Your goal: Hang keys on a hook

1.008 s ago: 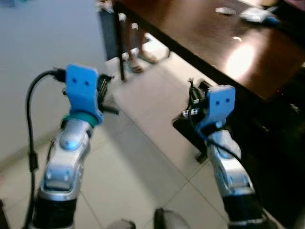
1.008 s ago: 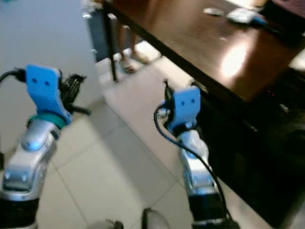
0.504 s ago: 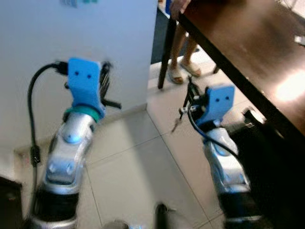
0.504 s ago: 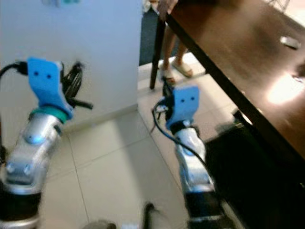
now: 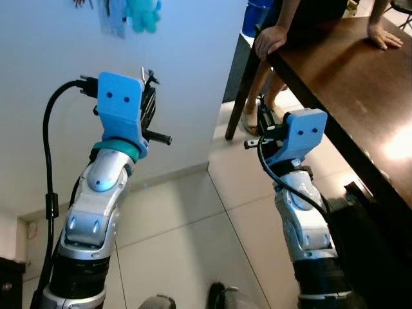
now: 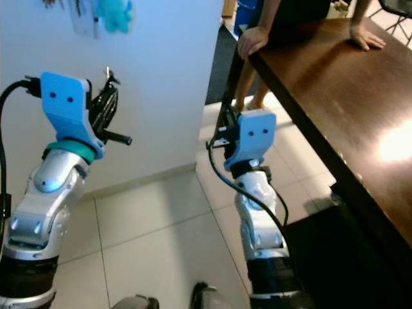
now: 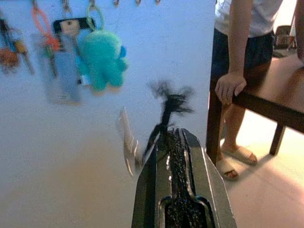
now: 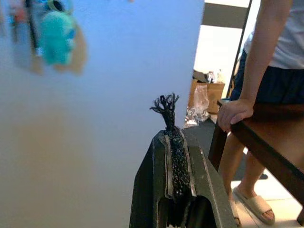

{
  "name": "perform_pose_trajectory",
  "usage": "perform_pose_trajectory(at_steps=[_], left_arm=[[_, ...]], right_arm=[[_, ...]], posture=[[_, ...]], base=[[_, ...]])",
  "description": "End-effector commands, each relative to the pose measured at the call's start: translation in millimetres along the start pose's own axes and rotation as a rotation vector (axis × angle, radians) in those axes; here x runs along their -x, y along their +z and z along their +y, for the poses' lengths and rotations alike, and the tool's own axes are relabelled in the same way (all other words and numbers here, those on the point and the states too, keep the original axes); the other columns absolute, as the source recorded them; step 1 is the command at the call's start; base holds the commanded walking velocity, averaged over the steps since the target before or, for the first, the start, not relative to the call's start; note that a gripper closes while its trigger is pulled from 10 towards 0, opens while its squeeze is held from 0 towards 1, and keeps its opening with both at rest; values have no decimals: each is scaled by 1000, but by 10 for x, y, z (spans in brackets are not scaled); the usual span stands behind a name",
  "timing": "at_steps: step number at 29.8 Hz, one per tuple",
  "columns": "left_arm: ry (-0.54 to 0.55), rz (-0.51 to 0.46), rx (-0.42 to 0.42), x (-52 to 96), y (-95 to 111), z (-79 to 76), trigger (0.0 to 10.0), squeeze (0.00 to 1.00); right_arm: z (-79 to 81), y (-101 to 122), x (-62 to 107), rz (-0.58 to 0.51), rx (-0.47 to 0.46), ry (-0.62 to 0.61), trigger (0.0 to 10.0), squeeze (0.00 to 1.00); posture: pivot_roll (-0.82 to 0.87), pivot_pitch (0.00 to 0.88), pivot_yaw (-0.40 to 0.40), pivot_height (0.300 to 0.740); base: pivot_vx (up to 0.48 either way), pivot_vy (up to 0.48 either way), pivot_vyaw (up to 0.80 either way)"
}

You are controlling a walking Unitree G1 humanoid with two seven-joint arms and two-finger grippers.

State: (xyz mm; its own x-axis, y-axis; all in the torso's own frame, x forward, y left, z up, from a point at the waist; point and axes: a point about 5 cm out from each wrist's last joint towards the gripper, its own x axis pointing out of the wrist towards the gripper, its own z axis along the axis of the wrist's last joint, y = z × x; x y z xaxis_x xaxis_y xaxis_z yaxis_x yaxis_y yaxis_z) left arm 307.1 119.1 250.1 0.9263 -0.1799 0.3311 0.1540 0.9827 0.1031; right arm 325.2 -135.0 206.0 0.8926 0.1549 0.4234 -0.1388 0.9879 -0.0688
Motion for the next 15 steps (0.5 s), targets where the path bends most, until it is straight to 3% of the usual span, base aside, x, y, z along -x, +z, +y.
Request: perform_pose_trajectory(at_steps=[1, 15], left_arm=[[-12, -7, -5, 6, 22, -25, 10000, 0], [-60, -73, 25, -60, 236, -92, 10000, 0]], right_arm=[[-20, 36, -9, -17, 2, -11, 10000, 0], [-55, 337, -82, -134, 27, -11, 10000, 0]], posture=[[140, 69, 38, 740], [126, 94, 49, 740]], base=[[480, 0, 0], [480, 0, 0]])
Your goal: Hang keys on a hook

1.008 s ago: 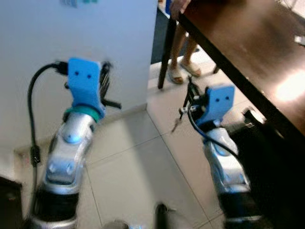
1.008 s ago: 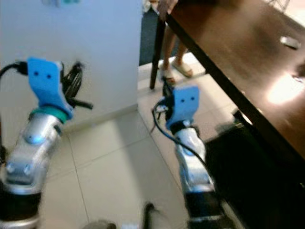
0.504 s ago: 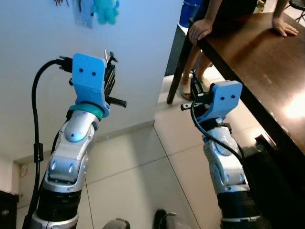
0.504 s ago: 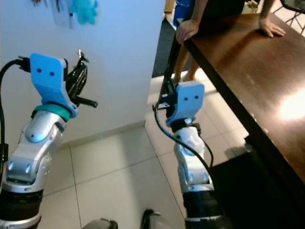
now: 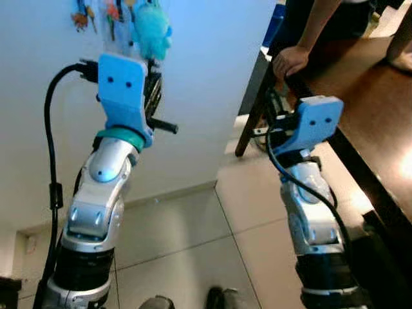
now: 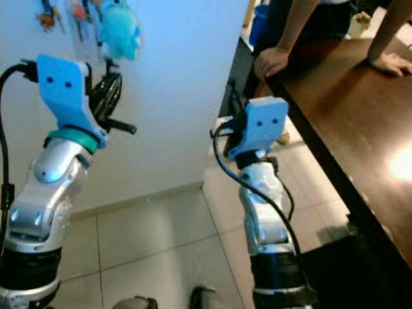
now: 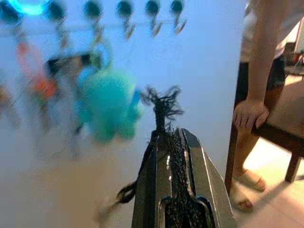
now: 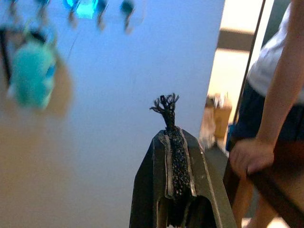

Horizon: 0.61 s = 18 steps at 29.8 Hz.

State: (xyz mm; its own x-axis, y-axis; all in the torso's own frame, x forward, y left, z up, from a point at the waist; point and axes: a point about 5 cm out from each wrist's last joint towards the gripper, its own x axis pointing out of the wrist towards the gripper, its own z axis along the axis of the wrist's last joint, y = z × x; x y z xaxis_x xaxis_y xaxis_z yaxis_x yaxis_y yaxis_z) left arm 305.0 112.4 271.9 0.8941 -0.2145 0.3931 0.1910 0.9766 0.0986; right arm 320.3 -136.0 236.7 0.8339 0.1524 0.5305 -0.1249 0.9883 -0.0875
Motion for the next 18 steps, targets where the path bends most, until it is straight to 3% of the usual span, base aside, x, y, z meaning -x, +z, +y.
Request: perform_pose_trajectory(at_steps=[1, 11, 18], left_arm=[[-27, -3, 8, 2, 21, -46, 10000, 0], [-147, -81, 77, 82, 176, -197, 10000, 0], [-194, -123, 118, 128, 260, -233, 10000, 0]], right_arm=[[-31, 38, -2, -12, 4, -8, 10000, 0], [-43, 474, -184, -178, 56, 56, 10000, 0], [9, 588, -234, -221, 45, 106, 10000, 0]], posture=[[126, 94, 49, 740], [114, 113, 41, 740], [118, 118, 32, 740]], base=[[480, 0, 0], [480, 0, 0], [348, 0, 0]])
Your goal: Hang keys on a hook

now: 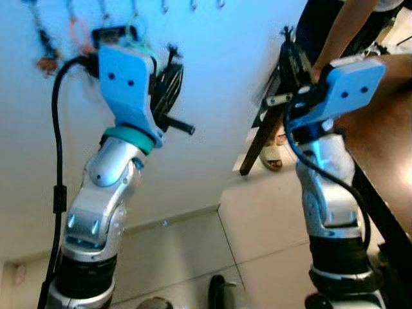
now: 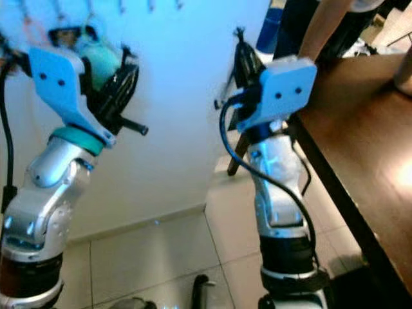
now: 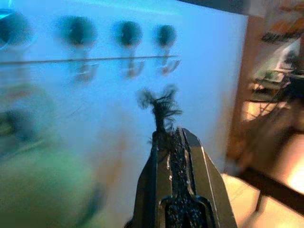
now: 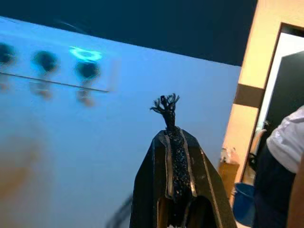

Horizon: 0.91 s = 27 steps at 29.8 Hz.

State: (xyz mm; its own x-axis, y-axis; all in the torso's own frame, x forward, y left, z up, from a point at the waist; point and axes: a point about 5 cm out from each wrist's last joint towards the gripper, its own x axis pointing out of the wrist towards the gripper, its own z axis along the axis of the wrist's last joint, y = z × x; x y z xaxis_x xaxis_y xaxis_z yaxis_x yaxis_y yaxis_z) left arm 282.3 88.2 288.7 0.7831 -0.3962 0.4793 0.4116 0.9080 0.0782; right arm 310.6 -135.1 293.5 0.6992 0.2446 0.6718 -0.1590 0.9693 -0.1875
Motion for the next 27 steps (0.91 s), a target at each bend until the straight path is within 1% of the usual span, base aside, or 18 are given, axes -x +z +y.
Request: perform_pose_trajectory(at_steps=[1, 3, 7, 9, 10, 11, 12, 13, 14, 15, 16, 17, 19, 20, 25, 27], left_arm=[[-20, -25, 14, 65, 51, -3, 10000, 0], [-64, -51, 58, 121, 119, -19, 10000, 0], [-82, -62, 80, 173, 162, 2, 10000, 0], [-103, -62, 92, 220, 185, 23, 10000, 0], [-103, -62, 92, 220, 185, 23, 10000, 0], [-129, -63, 130, 257, 205, 23, 10000, 0], [-129, -63, 130, 257, 205, 23, 10000, 0], [-160, -68, 165, 296, 226, 14, 10000, 0], [-160, -68, 165, 296, 226, 14, 10000, 0], [-191, -75, 207, 332, 251, 8, 10000, 0], [-191, -75, 207, 332, 251, 8, 10000, 0], [-217, -94, 246, 357, 296, 5, 10000, 0], [-217, -94, 246, 357, 296, 5, 10000, 0], [-230, -109, 272, 368, 330, 9, 10000, 0], [-230, -120, 269, 368, 357, 24, 10000, 0], [-190, -128, 258, 319, 372, 100, 10000, 0]], right_arm=[[56, 93, -56, -42, -23, 33, 10000, 0], [126, 176, -107, -77, -42, 91, 10000, 0], [175, 231, -123, -93, -59, 132, 10000, 0], [233, 273, -120, -98, -95, 191, 10000, 0], [233, 273, -120, -98, -95, 191, 10000, 0], [280, 296, -109, -93, -132, 243, 10000, 0], [280, 296, -109, -93, -132, 243, 10000, 0], [313, 315, -95, -89, -161, 282, 10000, 0], [313, 315, -95, -89, -161, 282, 10000, 0], [327, 330, -86, -84, -178, 309, 10000, 0], [327, 330, -86, -84, -178, 309, 10000, 0], [329, 338, -78, -79, -190, 323, 10000, 0], [329, 338, -78, -79, -190, 323, 10000, 0], [322, 338, -75, -75, -193, 327, 10000, 0], [316, 326, -60, -69, -183, 324, 10000, 0], [354, 302, -22, -65, -170, 315, 10000, 0]], posture=[[122, 121, 32, 740], [123, 128, 23, 740], [125, 133, 23, 740], [126, 134, 19, 740], [126, 134, 19, 740], [123, 139, 15, 740], [123, 139, 15, 740], [124, 143, 17, 740], [124, 143, 17, 740], [124, 148, 14, 740], [124, 148, 14, 740], [125, 151, 13, 740], [125, 151, 13, 740], [125, 151, 13, 740], [122, 158, 20, 740], [123, 138, 24, 740]], base=[[255, 0, 0], [0, 0, 0], [0, 0, 0], [0, 0, 0], [0, 0, 0], [0, 0, 0], [0, 0, 0], [0, 0, 0], [0, 0, 0], [0, 0, 0], [0, 0, 0], [0, 0, 0], [0, 0, 0], [0, 0, 0], [0, 0, 0], [0, 0, 0]])
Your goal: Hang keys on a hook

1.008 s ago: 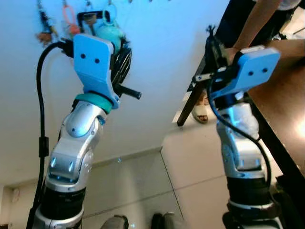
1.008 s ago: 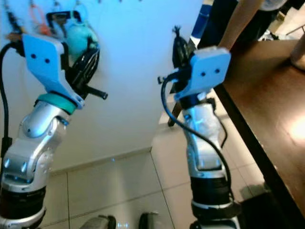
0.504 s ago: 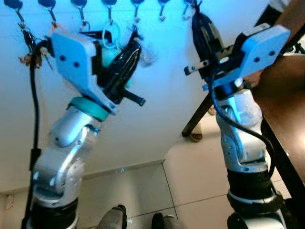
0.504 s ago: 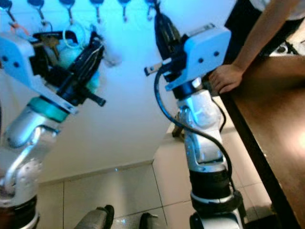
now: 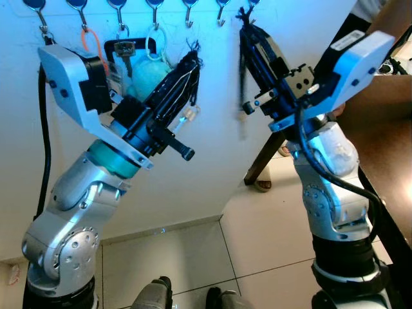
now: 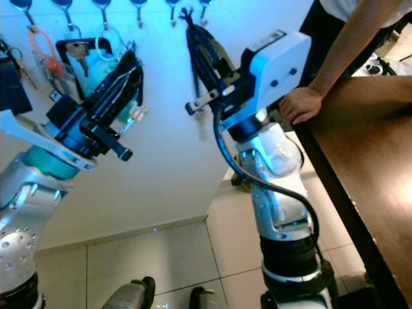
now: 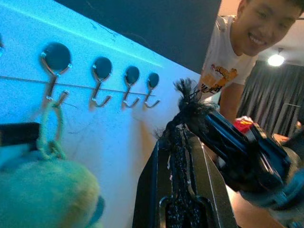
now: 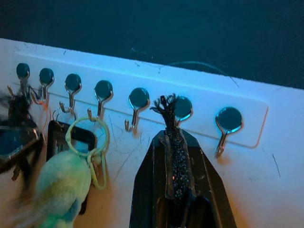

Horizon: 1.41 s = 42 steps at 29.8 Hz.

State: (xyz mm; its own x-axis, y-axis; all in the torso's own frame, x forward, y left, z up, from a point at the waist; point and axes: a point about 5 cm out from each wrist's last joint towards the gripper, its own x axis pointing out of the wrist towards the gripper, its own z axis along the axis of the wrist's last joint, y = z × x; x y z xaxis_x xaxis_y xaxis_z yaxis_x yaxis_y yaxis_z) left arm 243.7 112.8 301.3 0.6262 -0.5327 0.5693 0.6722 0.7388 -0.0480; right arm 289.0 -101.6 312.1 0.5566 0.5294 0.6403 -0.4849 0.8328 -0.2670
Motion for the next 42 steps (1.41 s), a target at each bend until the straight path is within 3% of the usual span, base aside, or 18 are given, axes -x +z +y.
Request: perform_pose_trajectory(at_steps=[1, 4, 9, 15, 42], left_arm=[[7, -19, -16, -22, 52, 16, 10000, 0], [25, -20, -19, -44, 54, 56, 10000, 0], [22, -25, 2, -181, 29, 65, 10000, 0], [11, -24, 15, -206, 33, 35, 10000, 0], [16, -11, 14, -216, 42, -8, 10000, 0]], right_arm=[[41, 5, 23, -7, 11, -1, 10000, 0], [53, 6, 5, -14, 20, -6, 10000, 0], [111, 12, -285, -67, 45, -3, 10000, 0], [95, 65, -429, -112, 84, -58, 10000, 0], [138, -140, -523, -70, 91, -64, 10000, 0]], posture=[[123, 138, 24, 740], [119, 137, 30, 740], [123, 130, 29, 740], [131, 137, 31, 740], [157, 136, 32, 740]], base=[[0, 0, 0], [0, 0, 0], [0, 0, 0], [0, 0, 0], [0, 0, 0]])
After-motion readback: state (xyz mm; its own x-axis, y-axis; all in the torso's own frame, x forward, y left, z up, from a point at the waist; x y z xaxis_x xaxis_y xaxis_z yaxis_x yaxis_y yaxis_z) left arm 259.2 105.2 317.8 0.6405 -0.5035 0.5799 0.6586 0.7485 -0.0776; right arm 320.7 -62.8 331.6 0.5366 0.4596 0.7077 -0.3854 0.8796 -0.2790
